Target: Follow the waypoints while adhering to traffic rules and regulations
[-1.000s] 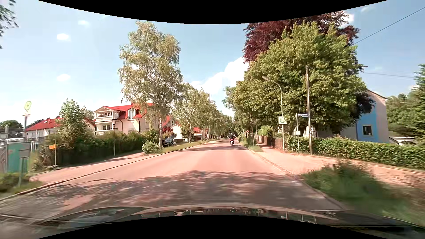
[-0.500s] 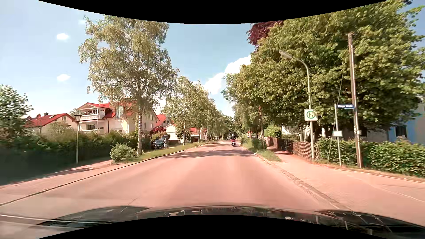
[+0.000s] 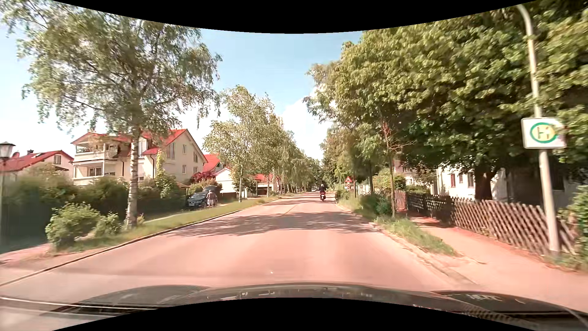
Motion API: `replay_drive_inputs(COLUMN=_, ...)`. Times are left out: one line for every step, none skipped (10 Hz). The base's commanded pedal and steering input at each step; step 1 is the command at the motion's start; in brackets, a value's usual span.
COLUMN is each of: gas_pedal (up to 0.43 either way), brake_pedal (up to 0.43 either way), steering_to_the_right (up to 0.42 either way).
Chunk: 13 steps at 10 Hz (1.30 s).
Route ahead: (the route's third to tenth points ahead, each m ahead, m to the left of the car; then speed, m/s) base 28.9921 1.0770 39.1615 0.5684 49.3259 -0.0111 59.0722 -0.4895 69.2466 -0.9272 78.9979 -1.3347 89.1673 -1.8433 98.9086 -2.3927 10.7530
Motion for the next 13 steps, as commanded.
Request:
replay_drive_inputs(gas_pedal=0.228, brake_pedal=0.012, steering_to_the_right=0.005)
replay_drive_inputs(gas_pedal=0.228, brake_pedal=0.012, steering_to_the_right=0.004)
replay_drive_inputs(gas_pedal=0.228, brake_pedal=0.012, steering_to_the_right=0.003)
replay_drive_inputs(gas_pedal=0.228, brake_pedal=0.012, steering_to_the_right=0.003)
replay_drive_inputs(gas_pedal=0.228, brake_pedal=0.012, steering_to_the_right=0.002)
replay_drive_inputs(gas_pedal=0.228, brake_pedal=0.012, steering_to_the_right=0.002)
replay_drive_inputs(gas_pedal=0.228, brake_pedal=0.012, steering_to_the_right=0.002)
replay_drive_inputs(gas_pedal=0.228, brake_pedal=0.012, steering_to_the_right=0.003)
replay_drive_inputs(gas_pedal=0.228, brake_pedal=0.012, steering_to_the_right=0.004)
replay_drive_inputs(gas_pedal=0.228, brake_pedal=0.012, steering_to_the_right=0.008)
replay_drive_inputs(gas_pedal=0.228, brake_pedal=0.012, steering_to_the_right=0.008)
replay_drive_inputs(gas_pedal=0.228, brake_pedal=0.012, steering_to_the_right=0.009)
replay_drive_inputs(gas_pedal=0.228, brake_pedal=0.012, steering_to_the_right=0.01)
